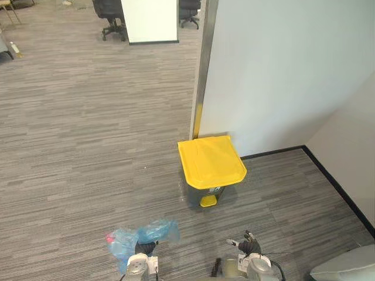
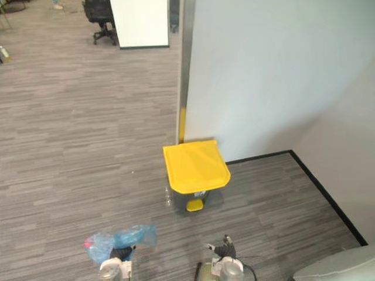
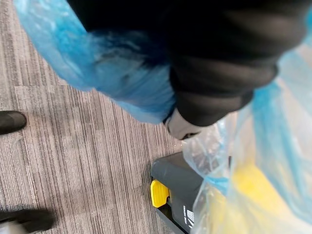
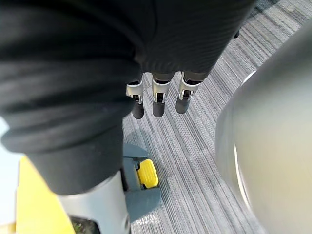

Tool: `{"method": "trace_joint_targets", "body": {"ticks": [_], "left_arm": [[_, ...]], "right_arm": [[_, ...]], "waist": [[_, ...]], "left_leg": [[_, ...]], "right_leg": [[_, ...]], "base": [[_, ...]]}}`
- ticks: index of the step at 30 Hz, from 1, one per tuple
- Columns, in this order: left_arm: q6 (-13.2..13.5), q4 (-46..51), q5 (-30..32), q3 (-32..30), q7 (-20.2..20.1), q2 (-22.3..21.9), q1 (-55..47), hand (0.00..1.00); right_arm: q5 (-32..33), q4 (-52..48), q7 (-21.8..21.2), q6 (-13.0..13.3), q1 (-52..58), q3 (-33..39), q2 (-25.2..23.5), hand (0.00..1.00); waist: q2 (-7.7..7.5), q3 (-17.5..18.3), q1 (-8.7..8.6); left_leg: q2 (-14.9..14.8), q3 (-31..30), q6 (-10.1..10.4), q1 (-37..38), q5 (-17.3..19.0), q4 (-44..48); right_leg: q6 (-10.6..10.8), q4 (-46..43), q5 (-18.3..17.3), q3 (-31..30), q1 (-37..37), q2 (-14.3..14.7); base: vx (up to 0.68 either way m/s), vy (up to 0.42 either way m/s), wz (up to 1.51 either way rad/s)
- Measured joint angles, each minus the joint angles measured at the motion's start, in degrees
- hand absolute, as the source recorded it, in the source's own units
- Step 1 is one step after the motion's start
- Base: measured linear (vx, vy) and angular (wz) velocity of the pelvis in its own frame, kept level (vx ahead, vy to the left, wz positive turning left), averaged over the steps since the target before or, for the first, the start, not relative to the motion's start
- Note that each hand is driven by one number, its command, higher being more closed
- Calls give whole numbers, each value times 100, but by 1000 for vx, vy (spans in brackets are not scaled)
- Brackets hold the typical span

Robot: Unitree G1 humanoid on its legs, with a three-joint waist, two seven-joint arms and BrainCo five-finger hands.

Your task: Gather rubbish on tea table into small bin, then transfer packed bag to large trash can.

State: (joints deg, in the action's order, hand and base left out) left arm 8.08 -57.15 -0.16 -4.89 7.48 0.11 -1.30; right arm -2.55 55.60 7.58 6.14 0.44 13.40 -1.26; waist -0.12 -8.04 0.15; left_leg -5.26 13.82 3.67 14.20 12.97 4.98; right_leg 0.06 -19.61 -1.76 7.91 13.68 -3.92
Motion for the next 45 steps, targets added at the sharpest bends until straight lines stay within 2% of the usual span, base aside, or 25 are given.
{"method": "trace_joint_targets", "body": {"ticks": [2, 4, 5, 6, 7, 8, 9, 11, 12, 13, 14, 16, 18, 23, 27, 29, 32, 34, 35, 36, 39, 40, 43, 44, 45], "left_arm": [[18, -12, 8, -92, -6, -155, 1, 100], [9, -14, 12, -91, -16, -210, 9, 100], [7, 25, 12, -91, -28, -305, 37, 100], [8, 40, 11, -97, -34, -321, 28, 100], [11, 55, 14, -74, -93, -319, 0, 100], [11, 76, 13, -84, -116, -318, -31, 100], [10, 109, 12, -92, -130, -318, -78, 100], [9, 147, 9, -88, -148, -317, -82, 100], [10, 153, 10, -81, -149, -316, -80, 100], [9, 138, 10, -65, -152, -315, -81, 100], [9, 133, 10, -47, -153, -317, -83, 100], [13, 63, 12, -11, -130, -192, -49, 100], [13, 16, 13, 48, -133, -74, -41, 100], [8, -205, 15, 193, -105, 158, -50, 100], [9, -207, 15, 166, -97, 145, -77, 100], [11, -207, 15, 125, -95, 142, -121, 100], [16, -196, 16, -41, -97, 105, -149, 100], [11, -185, 38, -245, -102, 82, -38, 100], [1, -195, 60, -304, -92, 108, -29, 100], [-6, -197, 96, -399, -79, 155, -23, 100], [-10, -194, 113, -532, -66, 287, 25, 100], [-10, -195, 113, -534, -57, 288, 39, 100], [-7, -194, 106, -533, -29, 134, 190, 100], [-9, -203, 106, -536, -32, 0, 329, 100], [-8, -200, 106, -557, -30, -99, 367, 100]], "right_arm": [[-37, 59, 10, -19, -43, 98, 118, 0], [-25, 142, 23, -38, -39, 129, 153, 0], [-28, 149, 25, -67, 44, 124, 158, 0], [-27, 144, 27, -67, 86, 113, 158, 0], [-26, 142, 32, -74, 134, 63, 148, 0], [-26, 138, 32, -74, 144, 29, 145, 0], [-19, 128, 32, -73, 142, -10, 139, 0], [11, 136, 33, -87, 139, -6, 108, 0], [16, 142, 32, -95, 138, 2, 89, 0], [16, 150, 30, -97, 137, 57, 92, 0], [17, 148, 30, -94, 149, 94, 125, 0], [17, 165, 25, -98, 187, 105, 88, 0], [14, 199, 21, -102, 265, 121, 34, 0], [-5, 406, 20, -96, 164, 121, 63, 0], [-36, 491, 20, -97, 163, 122, 250, 0], [-70, 617, 20, -100, 130, 122, 309, 0], [-143, 611, 20, -101, 160, 123, 271, 0], [-138, 305, 9, -94, 158, 133, 159, 0], [-141, 215, 6, -87, 151, 170, 164, 0], [-142, 116, -9, -72, 177, 225, 109, 0], [-146, 34, -7, -76, 62, 220, 6, 0], [-144, 10, -4, -69, 60, 217, -2, 0], [-151, -65, 10, -43, 68, 228, -12, 0], [-174, -35, 11, -67, 106, 364, -9, 0], [-180, -36, 28, -80, 34, 447, 12, 0]], "waist": [[176, 18, 24], [208, -4, -17], [163, -24, -16], [150, -24, 3], [96, -15, 40], [75, -11, 42], [111, 14, 47], [73, 74, 70], [46, 68, 77], [90, 93, 76], [154, 126, 72], [16, 190, 129], [-92, 248, 121], [-159, 300, 117], [37, 278, 127], [62, 277, 133], [10, 200, 137], [-50, -37, 122], [-79, -84, 117], [-159, -96, 132], [-335, -264, 178], [-340, -274, 179], [-353, -284, 172], [-382, -309, 185], [-242, -371, 195]], "left_leg": [[-126, -43, 56, -5, -50, 55], [-221, -146, 126, -150, -82, 532], [-343, -295, 255, -460, -106, 1492], [-407, -321, 380, -587, -154, 1904], [-566, -311, 665, -911, -307, 2779], [-673, -272, 654, -1033, -283, 3079], [-815, -85, 497, -1159, -93, 3282], [-807, 209, 327, -1313, 256, 2770], [-706, 282, 261, -1329, 309, 1973], [-588, 232, 217, -1320, 55, 981], [-565, 146, 241, -1320, -286, 575], [-250, 171, 275, -1179, -457, 385], [-99, 307, 240, -1123, -480, 283], [46, 342, 195, -1009, -508, 86], [42, 263, 177, -953, -519, -65], [43, 192, 170, -889, -516, -102], [35, -97, -10, -732, -295, -65], [32, -239, -237, -456, -85, -1], [20, -268, -267, -382, -45, 57], [-59, -363, -294, -415, 130, 308], [-237, -372, -249, -558, 459, 871], [-260, -375, -247, -586, 559, 1020], [-276, -562, -15, -608, 1185, 1734], [-199, -782, 143, -540, 1435, 1933], [-282, -846, 158, -480, 1488, 1953]], "right_leg": [[-77, -6, -223, 34, 0, 133], [-103, 94, -336, 124, -186, 154], [-108, 369, -338, 200, -588, 156], [-113, 473, -341, 221, -729, 160], [-149, 703, -364, 241, -1010, 177], [-168, 765, -376, 238, -1080, 201], [-192, 882, -391, 193, -1194, 242], [-117, 1033, -331, 54, -1239, 187], [-22, 1113, -268, -57, -1291, 107], [93, 1196, -206, -159, -1321, 31], [162, 1228, -192, -199, -1314, 64], [402, 1542, -59, -506, -1381, -105], [448, 1657, -16, -648, -1378, -218], [491, 1898, 108, -929, -1355, -232], [469, 1900, 127, -996, -1301, -180], [460, 1822, 125, -1005, -1303, -165], [414, 897, -146, -904, -1065, -153], [483, -992, -191, -521, -373, -312], [476, -1301, -344, -431, -142, -339], [337, -1267, -508, -226, 88, -323], [506, -132, -220, 153, 656, -279], [531, -6, -199, 200, 745, -281], [645, 4, -237, -7, 868, -218], [822, -62, -309, -244, 647, -187], [947, -233, -457, -184, 641, -152]], "base": [[306, -131, -13], [276, -153, 18], [225, -134, 28], [247, -114, 25], [141, -30, 6], [169, -3, -6], [154, 35, -22], [157, 79, -30], [170, 214, -38], [161, 243, -36], [144, 247, -49], [127, 207, -38], [93, 165, -22], [48, 59, -29], [8, -27, -12], [-1, -17, -9], [-66, -12, -5], [-112, 0, 2], [-97, 19, 12], [-19, 34, 18], [38, -3, 13], [104, -87, 9], [302, -187, 38], [413, -223, 56], [484, -220, 61]]}}
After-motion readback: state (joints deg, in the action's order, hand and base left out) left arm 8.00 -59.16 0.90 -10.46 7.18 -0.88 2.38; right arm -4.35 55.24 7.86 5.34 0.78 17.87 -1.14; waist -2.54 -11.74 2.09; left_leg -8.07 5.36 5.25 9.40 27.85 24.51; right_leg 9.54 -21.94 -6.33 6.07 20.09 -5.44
